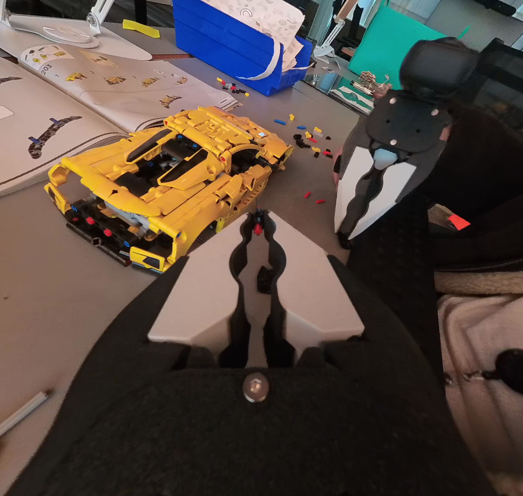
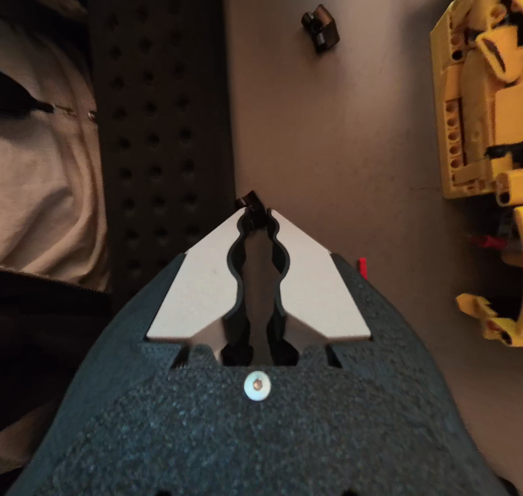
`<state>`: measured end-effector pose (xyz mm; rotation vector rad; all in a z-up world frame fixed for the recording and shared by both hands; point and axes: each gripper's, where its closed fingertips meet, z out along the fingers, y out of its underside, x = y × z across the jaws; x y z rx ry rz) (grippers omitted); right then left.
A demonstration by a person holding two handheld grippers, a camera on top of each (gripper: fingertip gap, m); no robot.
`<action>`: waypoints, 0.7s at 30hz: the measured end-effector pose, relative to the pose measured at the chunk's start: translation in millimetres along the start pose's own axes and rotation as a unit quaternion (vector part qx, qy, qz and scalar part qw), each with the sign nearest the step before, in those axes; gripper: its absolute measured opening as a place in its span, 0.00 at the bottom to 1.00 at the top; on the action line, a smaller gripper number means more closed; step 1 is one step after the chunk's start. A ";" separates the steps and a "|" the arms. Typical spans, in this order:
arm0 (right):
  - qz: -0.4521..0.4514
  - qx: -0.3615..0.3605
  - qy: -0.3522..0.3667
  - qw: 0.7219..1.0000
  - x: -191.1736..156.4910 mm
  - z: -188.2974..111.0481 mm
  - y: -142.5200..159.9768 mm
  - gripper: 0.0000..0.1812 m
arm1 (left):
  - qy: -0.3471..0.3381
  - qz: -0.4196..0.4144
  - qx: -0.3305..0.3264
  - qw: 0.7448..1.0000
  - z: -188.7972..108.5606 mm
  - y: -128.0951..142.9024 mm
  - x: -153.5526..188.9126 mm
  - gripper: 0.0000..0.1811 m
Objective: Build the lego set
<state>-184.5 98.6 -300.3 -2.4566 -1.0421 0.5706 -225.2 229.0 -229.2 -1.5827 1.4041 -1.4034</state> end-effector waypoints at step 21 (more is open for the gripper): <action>-0.041 0.228 0.120 0.965 23.9 -33.3 -76.7 0.05 | 0.089 0.032 0.008 0.996 4.9 -3.8 39.5 0.04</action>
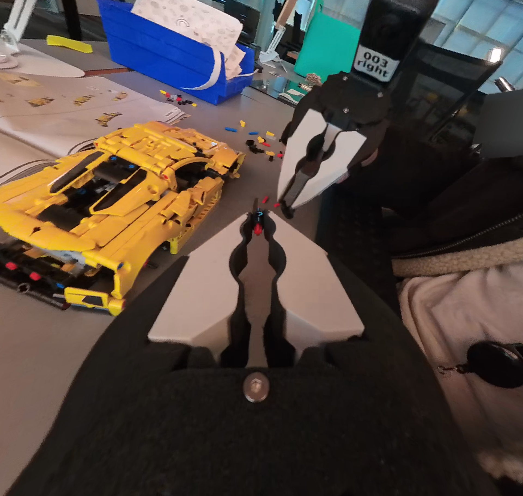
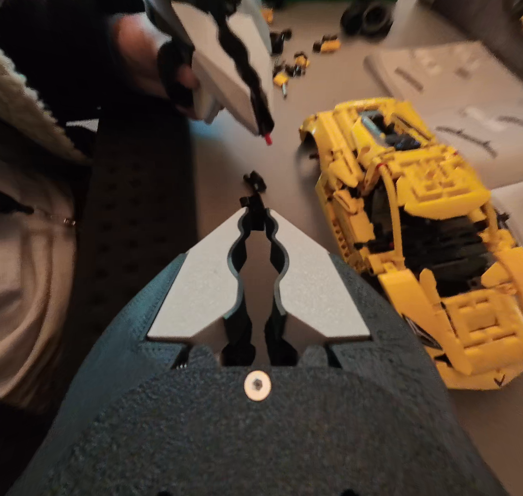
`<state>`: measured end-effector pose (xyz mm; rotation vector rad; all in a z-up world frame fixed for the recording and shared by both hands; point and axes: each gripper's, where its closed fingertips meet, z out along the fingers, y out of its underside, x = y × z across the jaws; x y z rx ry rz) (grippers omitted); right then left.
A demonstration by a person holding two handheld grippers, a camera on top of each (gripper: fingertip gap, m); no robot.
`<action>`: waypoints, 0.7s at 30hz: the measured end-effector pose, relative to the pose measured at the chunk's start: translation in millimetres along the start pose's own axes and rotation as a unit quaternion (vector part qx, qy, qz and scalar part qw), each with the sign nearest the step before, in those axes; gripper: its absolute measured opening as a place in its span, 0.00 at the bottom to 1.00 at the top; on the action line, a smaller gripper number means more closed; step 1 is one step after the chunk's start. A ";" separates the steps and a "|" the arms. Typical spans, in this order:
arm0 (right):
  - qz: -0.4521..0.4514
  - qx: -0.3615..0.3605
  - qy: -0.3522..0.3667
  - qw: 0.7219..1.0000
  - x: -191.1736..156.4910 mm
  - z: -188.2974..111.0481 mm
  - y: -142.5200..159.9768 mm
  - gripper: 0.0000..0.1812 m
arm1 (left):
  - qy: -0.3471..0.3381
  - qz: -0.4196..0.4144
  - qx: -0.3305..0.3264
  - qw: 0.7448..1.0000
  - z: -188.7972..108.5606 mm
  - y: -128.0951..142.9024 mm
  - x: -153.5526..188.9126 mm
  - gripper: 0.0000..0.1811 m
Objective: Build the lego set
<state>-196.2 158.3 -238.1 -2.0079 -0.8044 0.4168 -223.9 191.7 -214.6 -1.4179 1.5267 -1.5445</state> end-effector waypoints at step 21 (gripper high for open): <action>-0.081 -0.147 0.091 0.982 14.9 10.1 60.6 0.08 | -0.014 -0.005 -0.012 1.000 1.3 4.7 -6.1 0.04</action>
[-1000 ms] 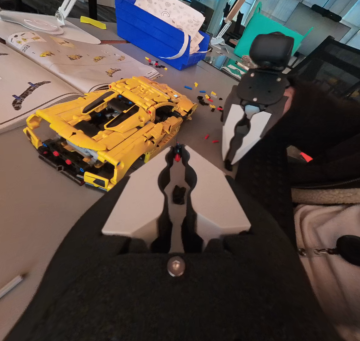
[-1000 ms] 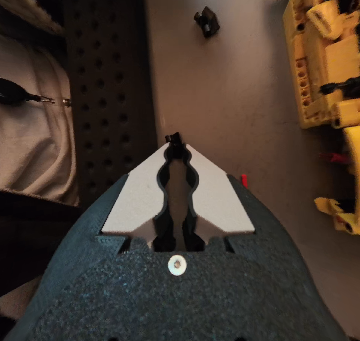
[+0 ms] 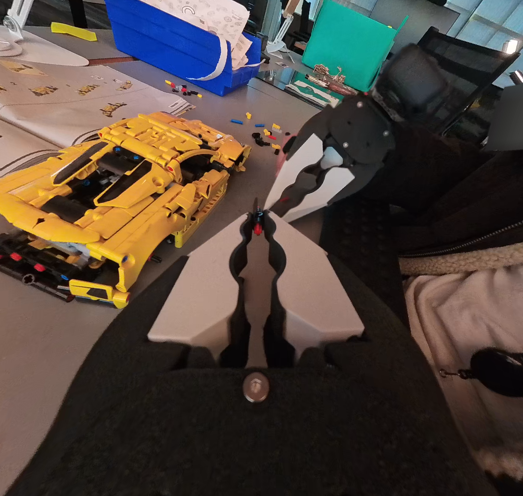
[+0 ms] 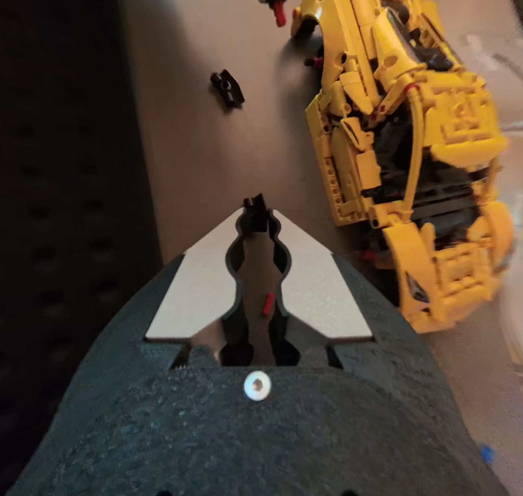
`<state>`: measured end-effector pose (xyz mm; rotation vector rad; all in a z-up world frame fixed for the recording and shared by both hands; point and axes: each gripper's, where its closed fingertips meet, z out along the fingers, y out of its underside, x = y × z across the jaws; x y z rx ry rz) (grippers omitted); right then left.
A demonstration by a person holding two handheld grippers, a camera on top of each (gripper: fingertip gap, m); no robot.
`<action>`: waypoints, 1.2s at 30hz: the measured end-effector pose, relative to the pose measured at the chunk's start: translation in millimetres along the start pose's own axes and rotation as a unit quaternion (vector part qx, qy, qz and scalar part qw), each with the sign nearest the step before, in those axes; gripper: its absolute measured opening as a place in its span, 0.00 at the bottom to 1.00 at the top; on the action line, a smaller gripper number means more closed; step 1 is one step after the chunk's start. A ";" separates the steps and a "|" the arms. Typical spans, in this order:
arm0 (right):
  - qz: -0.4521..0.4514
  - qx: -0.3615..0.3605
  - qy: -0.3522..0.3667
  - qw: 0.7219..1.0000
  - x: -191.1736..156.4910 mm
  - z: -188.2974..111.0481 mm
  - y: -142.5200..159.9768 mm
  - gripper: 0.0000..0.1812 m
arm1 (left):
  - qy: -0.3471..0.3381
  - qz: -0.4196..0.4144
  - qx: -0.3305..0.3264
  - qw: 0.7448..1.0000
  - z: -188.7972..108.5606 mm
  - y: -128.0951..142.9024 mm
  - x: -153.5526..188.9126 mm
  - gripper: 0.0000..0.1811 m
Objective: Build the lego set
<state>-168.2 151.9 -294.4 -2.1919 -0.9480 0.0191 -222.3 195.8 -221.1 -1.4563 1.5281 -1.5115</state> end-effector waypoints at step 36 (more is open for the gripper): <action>0.013 0.010 -0.117 0.993 -22.9 1.8 2.1 0.14 | 0.003 -0.006 0.002 1.000 -0.8 -0.1 -0.3 0.04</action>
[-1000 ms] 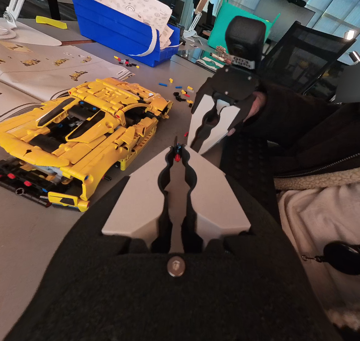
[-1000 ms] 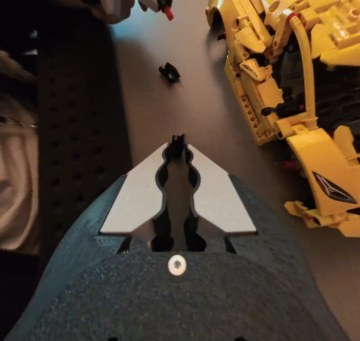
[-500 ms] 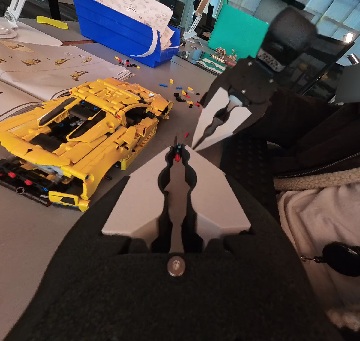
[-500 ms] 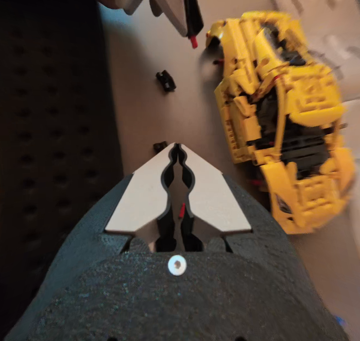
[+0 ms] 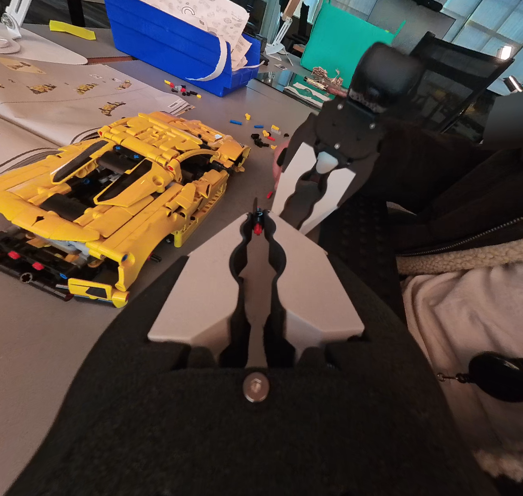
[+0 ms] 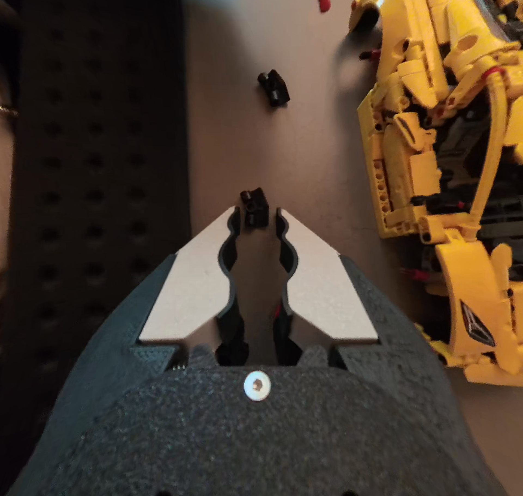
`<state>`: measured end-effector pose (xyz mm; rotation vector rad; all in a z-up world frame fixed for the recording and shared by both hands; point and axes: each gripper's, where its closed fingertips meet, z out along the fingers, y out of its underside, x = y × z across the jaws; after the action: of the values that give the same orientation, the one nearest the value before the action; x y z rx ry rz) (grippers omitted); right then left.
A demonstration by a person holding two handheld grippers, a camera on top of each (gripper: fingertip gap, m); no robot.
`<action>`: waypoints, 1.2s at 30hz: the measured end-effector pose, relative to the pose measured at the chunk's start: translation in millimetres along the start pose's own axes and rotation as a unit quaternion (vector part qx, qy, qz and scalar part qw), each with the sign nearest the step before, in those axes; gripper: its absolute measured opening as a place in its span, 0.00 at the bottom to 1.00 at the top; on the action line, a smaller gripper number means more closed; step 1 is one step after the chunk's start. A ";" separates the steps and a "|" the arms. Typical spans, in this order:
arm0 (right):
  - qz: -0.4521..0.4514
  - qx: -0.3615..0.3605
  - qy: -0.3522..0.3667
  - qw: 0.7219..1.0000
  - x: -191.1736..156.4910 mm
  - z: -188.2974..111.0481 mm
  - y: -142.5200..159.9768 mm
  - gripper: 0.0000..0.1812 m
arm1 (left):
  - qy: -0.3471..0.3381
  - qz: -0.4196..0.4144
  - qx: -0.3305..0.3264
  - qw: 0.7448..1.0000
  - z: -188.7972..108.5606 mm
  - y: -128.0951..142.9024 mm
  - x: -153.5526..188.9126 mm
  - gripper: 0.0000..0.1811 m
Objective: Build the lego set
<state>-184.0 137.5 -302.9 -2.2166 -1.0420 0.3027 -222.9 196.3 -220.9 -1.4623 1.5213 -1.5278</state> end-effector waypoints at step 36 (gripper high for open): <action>-0.161 0.172 0.302 0.924 43.9 -26.0 -115.8 0.09 | 0.048 -0.092 0.063 0.993 -14.6 -18.8 -3.6 0.04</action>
<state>-212.7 212.0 -204.7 -1.6226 -0.8969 -0.3107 -229.4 208.9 -201.4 -1.5083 1.3456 -1.7910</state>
